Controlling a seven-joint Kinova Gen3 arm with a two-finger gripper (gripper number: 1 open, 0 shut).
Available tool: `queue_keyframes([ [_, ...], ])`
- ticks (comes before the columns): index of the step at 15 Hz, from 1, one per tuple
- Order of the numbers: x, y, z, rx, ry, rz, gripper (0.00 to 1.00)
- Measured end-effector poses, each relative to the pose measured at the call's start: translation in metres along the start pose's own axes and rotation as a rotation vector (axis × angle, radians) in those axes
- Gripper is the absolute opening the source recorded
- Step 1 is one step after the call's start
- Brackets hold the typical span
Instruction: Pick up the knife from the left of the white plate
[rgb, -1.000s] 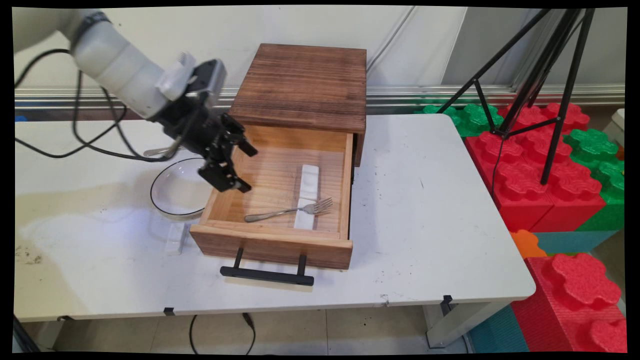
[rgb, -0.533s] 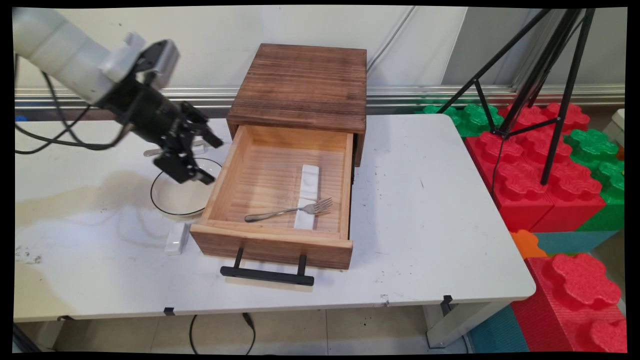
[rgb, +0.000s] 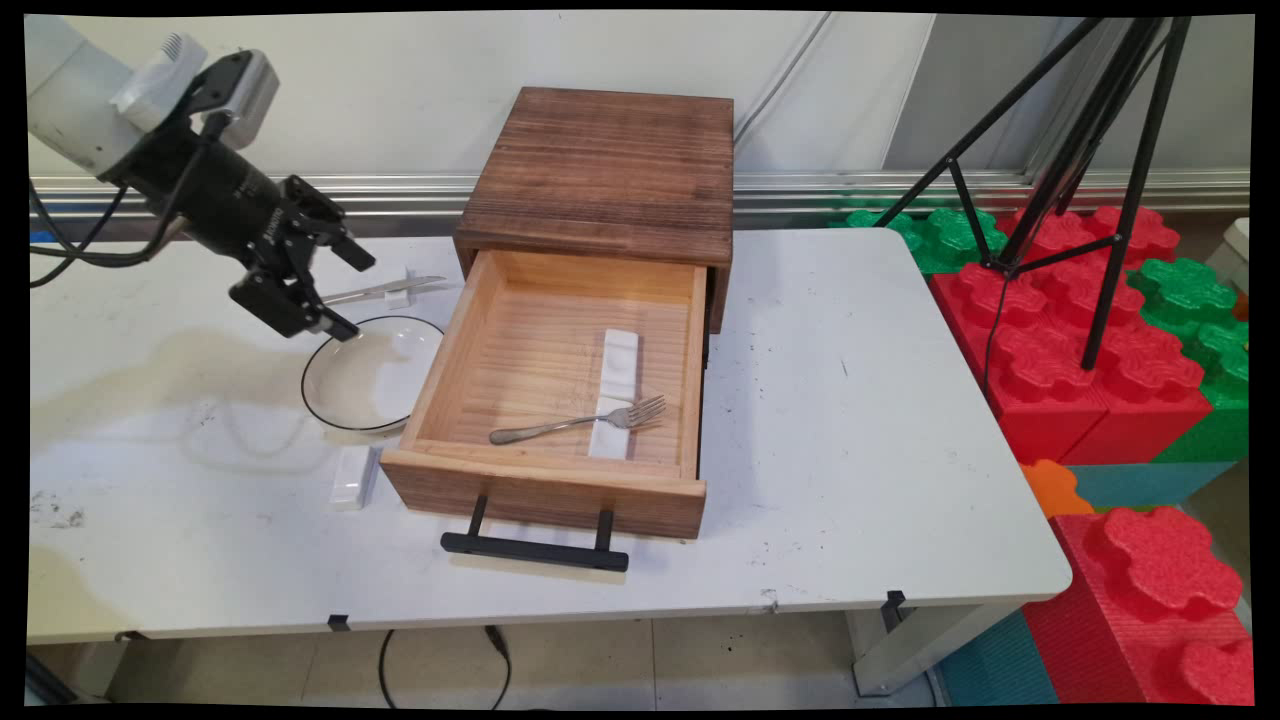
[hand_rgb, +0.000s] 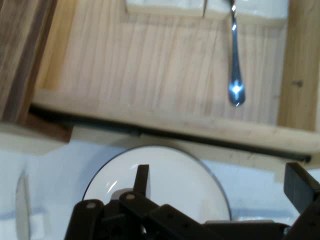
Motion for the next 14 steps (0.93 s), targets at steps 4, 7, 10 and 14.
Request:
queue_keyframes([
  [4,-0.021,-0.019,-0.003,0.011,-0.044,-0.006,1.00],
  [7,-0.035,-0.034,0.000,0.022,-0.073,-0.006,1.00],
  [10,-0.050,-0.053,0.008,0.044,-0.101,-0.013,1.00],
  [14,-0.066,-0.078,0.023,0.071,-0.128,-0.028,1.00],
])
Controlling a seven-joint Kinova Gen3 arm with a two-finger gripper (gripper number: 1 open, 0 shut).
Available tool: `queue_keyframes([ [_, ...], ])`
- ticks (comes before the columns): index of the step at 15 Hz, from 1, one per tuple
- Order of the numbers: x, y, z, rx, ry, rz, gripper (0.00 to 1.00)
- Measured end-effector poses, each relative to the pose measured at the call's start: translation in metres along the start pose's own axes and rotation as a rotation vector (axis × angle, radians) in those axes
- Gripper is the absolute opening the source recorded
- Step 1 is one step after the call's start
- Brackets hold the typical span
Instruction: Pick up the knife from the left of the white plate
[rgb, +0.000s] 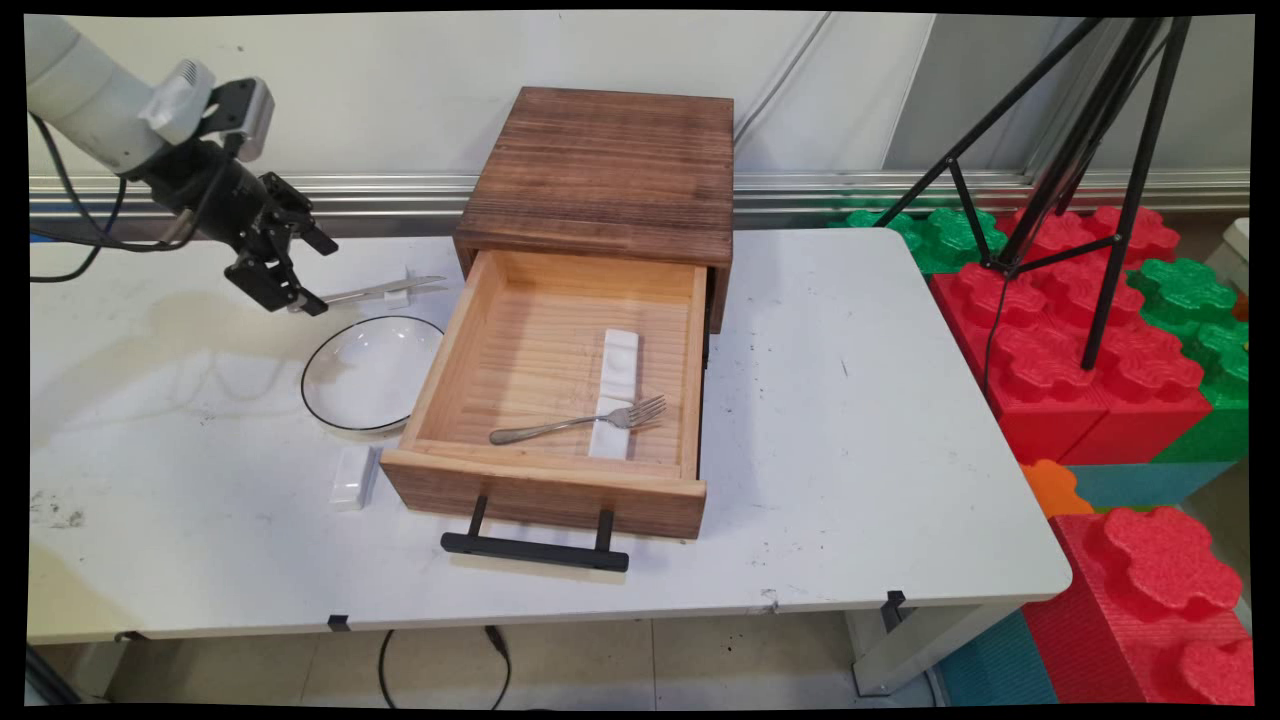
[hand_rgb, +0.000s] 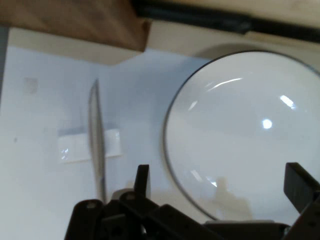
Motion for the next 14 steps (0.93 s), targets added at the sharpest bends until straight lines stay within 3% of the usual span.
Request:
queue_keyframes([
  [14,-0.048,-0.076,0.092,0.076,-0.115,-0.086,1.00],
])
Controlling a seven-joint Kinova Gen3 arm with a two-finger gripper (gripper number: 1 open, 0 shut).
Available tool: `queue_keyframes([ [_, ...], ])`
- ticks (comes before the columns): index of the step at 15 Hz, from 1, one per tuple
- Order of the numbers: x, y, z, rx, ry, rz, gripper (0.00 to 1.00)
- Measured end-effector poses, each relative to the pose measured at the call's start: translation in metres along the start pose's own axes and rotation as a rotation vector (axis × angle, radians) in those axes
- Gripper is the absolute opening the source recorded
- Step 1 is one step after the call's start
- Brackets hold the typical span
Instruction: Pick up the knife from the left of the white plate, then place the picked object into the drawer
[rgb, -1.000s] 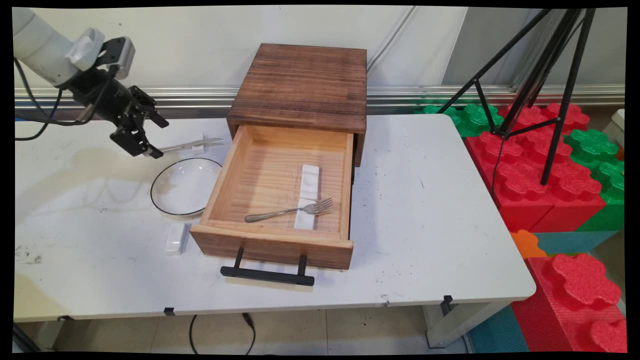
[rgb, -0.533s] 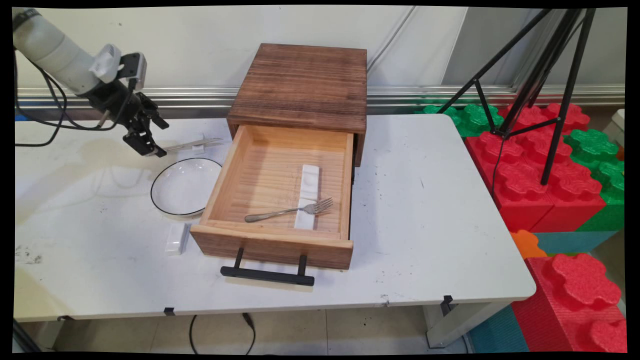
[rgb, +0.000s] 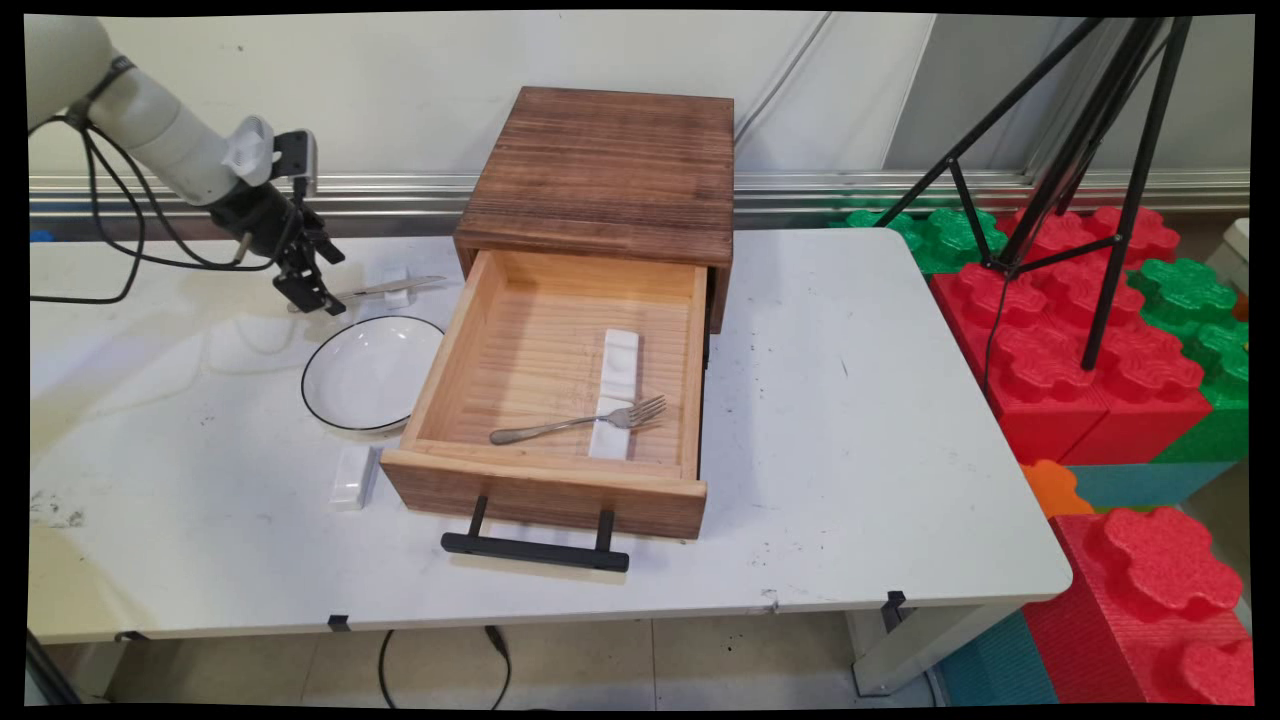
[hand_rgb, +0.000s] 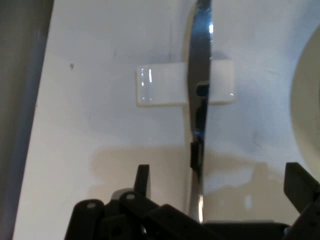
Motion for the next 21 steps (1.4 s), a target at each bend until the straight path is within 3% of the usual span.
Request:
queue_keyframes([
  [11,0.000,-0.017,0.033,-0.025,-0.004,0.021,1.00],
  [12,0.000,-0.017,0.034,-0.025,-0.003,0.023,0.00],
  [21,-0.003,-0.021,0.034,-0.028,0.007,0.028,0.00],
])
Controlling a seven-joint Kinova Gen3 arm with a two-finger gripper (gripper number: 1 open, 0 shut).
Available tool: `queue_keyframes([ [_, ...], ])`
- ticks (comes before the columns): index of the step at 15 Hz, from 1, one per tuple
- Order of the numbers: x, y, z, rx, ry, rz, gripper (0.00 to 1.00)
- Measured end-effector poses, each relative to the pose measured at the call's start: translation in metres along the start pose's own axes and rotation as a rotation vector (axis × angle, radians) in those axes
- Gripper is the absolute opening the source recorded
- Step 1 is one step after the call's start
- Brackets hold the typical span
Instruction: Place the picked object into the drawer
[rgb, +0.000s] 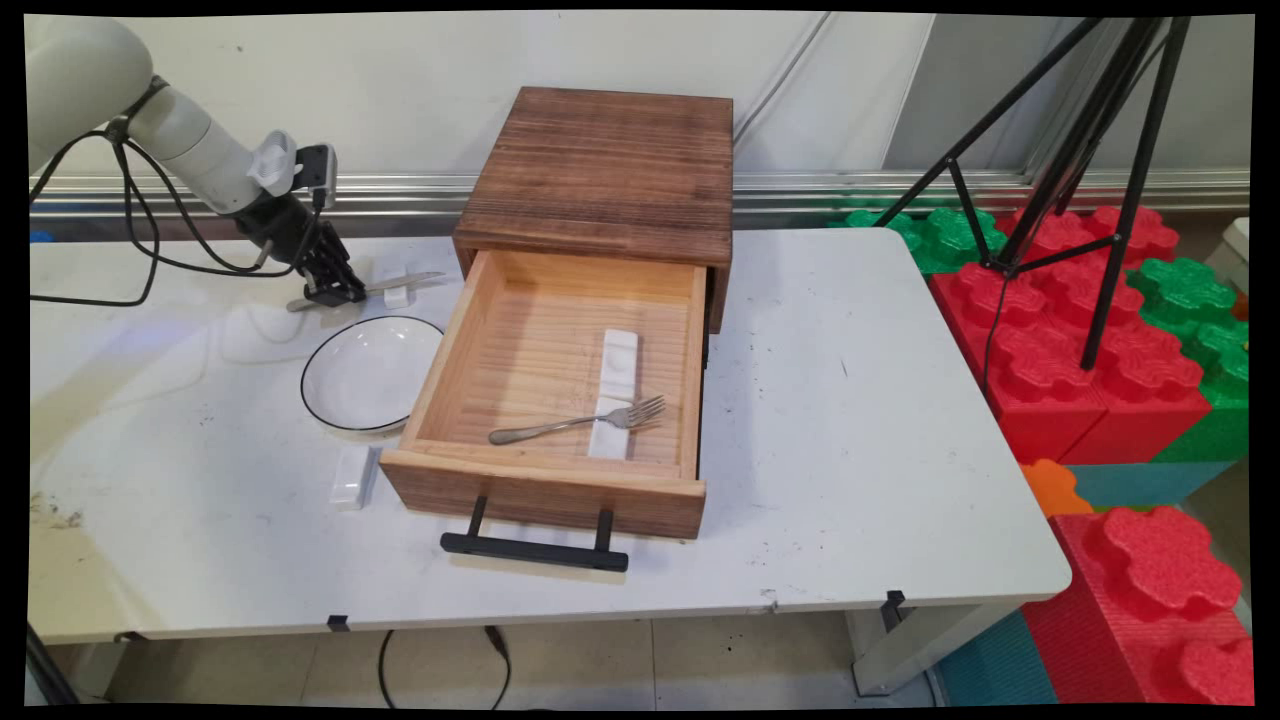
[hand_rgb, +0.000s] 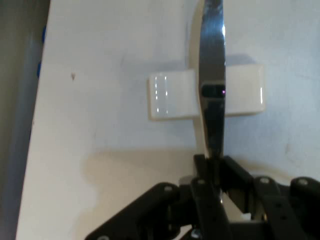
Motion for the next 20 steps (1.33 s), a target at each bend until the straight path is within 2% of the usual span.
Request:
queue_keyframes([
  [10,-0.001,0.001,-0.013,0.007,0.015,0.004,0.00],
  [17,-0.004,0.014,-0.053,0.009,0.020,0.025,0.00],
  [20,-0.005,0.024,-0.082,0.008,0.022,0.026,0.00],
])
